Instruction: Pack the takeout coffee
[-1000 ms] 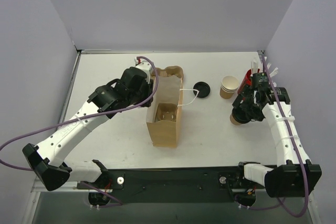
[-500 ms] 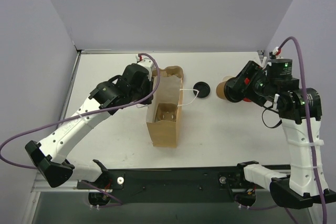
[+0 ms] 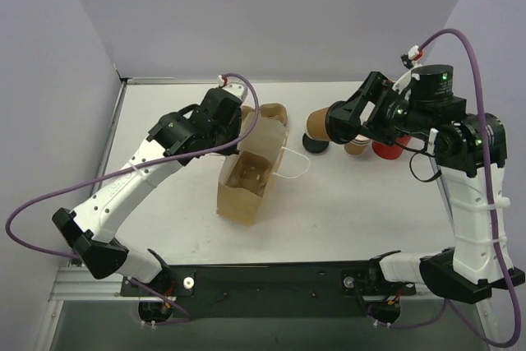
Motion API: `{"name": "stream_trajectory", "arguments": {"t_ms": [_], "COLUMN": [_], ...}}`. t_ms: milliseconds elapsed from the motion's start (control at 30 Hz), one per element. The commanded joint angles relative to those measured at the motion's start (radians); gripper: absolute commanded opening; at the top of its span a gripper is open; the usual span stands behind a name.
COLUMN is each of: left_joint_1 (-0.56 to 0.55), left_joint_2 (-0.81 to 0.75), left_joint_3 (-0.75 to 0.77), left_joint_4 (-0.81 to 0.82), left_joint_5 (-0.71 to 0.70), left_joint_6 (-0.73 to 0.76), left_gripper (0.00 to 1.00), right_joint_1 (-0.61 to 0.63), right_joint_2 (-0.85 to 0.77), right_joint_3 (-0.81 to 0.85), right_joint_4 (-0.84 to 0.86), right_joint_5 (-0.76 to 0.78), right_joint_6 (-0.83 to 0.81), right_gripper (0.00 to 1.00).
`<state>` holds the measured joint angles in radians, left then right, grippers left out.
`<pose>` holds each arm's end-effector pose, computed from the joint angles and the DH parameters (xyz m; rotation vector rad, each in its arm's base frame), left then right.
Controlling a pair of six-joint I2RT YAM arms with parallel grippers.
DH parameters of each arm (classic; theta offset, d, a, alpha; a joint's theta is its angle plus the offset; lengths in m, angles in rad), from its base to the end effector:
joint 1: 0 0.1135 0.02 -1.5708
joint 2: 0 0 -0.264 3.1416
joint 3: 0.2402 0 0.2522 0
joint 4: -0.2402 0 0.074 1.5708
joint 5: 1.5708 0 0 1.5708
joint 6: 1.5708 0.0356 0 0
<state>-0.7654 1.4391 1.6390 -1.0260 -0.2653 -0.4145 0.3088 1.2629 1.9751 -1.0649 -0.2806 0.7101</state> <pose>0.2134 -0.1921 0.4030 0.2922 2.3561 -0.2523 0.1759 0.0665 0.5332 0.2075 2.0175 0.9355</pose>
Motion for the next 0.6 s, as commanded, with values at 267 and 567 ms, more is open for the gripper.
{"name": "stream_trajectory", "arguments": {"t_ms": [267, 567], "left_joint_1": [-0.132, -0.199], "left_joint_2": [0.106, 0.168], "left_joint_3": [0.206, 0.173], "left_joint_4": [-0.143, -0.101], "left_joint_5": [-0.202, -0.302], "left_joint_6": [-0.025, -0.306], "left_gripper": [0.0, 0.0], "right_joint_1": [0.121, 0.257], "right_joint_2": [0.11, 0.158], "right_joint_3": [0.071, 0.001], "right_joint_4": [-0.003, 0.032], "right_joint_5": [-0.025, 0.057], "right_joint_6": [0.022, 0.084], "right_gripper": [0.51, 0.5]}}
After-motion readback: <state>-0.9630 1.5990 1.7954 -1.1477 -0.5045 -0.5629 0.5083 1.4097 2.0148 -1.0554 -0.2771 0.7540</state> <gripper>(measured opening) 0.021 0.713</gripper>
